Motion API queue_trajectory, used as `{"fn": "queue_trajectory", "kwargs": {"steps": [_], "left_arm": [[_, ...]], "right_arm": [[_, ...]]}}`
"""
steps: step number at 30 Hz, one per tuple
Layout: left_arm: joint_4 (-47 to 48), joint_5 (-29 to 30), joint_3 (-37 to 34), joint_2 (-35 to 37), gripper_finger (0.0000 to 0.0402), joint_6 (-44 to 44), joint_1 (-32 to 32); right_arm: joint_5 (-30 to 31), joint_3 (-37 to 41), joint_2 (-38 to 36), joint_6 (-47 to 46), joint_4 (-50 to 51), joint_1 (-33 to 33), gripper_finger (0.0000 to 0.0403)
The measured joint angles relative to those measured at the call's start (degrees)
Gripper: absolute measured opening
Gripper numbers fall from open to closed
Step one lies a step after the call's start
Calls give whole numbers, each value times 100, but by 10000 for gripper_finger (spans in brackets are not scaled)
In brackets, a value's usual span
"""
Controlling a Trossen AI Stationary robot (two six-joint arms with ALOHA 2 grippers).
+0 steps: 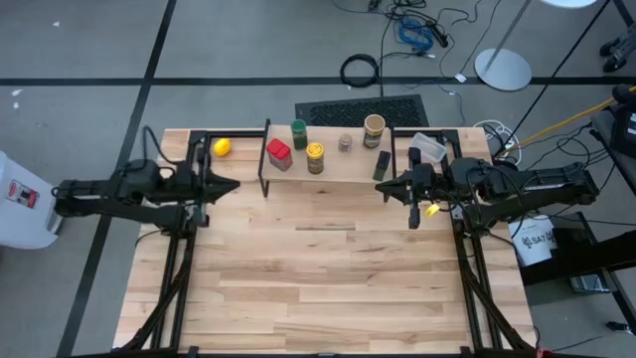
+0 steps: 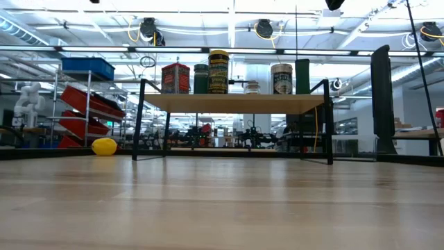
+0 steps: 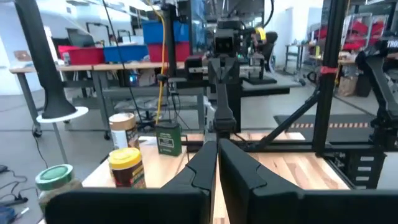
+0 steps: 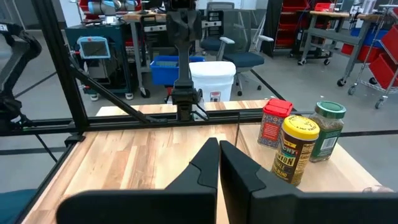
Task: Shelf spices
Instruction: Remove the black seasoning can from the shelf
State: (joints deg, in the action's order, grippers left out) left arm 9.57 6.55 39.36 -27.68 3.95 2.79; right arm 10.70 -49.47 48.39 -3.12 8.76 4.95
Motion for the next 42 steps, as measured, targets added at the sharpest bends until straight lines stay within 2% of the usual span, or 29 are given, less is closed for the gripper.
{"fn": "queue_trajectory", "kwargs": {"steps": [5, 11, 14, 22, 29, 39, 42], "left_arm": [[-166, 1, 28, -615, 26, 6, 2], [-614, 9, 28, -1098, 26, 863, 0], [-964, 8, 38, -1131, 26, 840, 0], [-899, 0, 34, -1020, 26, 702, 2], [-714, 0, 34, -973, 26, 702, 2], [-648, 0, 32, -974, 26, 736, 2], [-652, 0, 32, -973, 26, 774, -4]], "right_arm": [[4, -2, 14, -84, 12, 0, 0], [27, -2, 189, -341, 313, 0, 0], [180, -2, 338, -458, 477, 0, 0], [769, -4, 812, -1281, 1002, 53, 0], [1863, -4, 1287, -2365, 1030, 843, 0], [4514, -4, 1980, -3573, 1110, 2009, 0], [4970, -4, 2145, -4022, 1454, 2106, 0]]}}
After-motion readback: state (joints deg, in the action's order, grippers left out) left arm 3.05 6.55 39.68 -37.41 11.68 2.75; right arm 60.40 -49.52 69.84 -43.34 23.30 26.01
